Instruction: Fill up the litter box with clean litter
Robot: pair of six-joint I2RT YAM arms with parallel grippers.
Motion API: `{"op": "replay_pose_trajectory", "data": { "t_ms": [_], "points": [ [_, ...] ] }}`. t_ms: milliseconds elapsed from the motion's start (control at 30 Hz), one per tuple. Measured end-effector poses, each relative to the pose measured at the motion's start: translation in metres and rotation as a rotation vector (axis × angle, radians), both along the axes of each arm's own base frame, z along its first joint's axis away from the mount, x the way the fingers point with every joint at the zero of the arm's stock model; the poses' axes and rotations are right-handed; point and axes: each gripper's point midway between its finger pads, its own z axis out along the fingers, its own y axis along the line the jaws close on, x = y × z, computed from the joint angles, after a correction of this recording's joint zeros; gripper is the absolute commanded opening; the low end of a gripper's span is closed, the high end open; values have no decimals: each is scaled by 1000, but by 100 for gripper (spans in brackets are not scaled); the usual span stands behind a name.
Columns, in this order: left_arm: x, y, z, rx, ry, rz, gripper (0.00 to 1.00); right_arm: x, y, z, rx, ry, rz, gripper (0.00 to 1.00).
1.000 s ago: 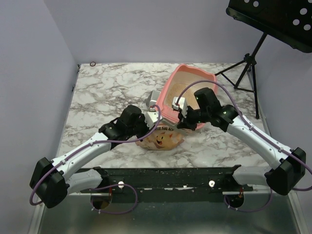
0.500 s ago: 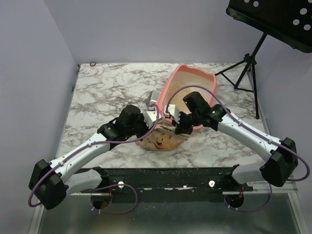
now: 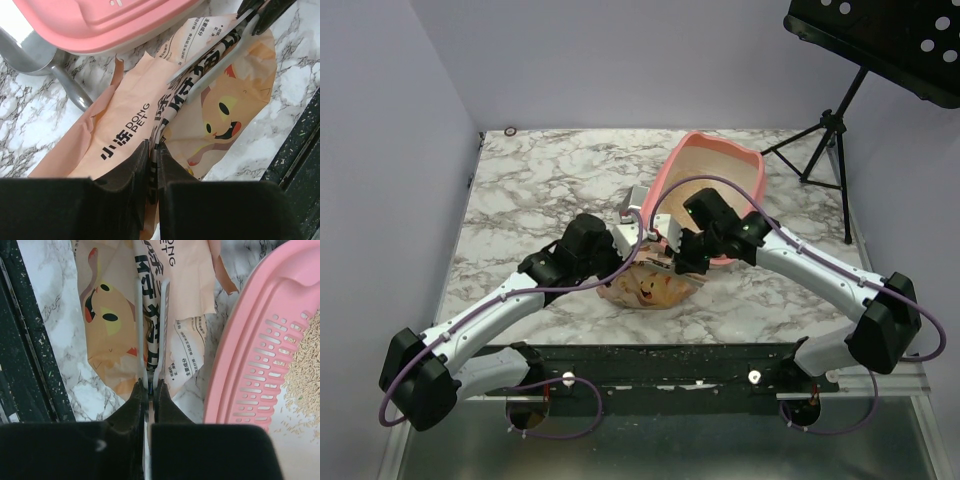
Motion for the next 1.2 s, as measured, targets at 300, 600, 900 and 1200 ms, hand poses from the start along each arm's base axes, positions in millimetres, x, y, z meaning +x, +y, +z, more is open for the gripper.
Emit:
{"op": "replay_pose_trajectory", "data": {
  "t_ms": [300,600,900,1200],
  "points": [
    [2,2,2,-5,-2,18,19,-6,1,4,-2,41,-33,64],
    [2,2,2,-1,-11,14,24,-5,-1,65,159,-103,-97,77],
    [3,3,18,-31,-49,25,99,0,-6,130,387,-229,-234,100],
    [18,1,98,-123,-177,72,99,31,-13,165,464,-234,-520,100]
  ]
}}
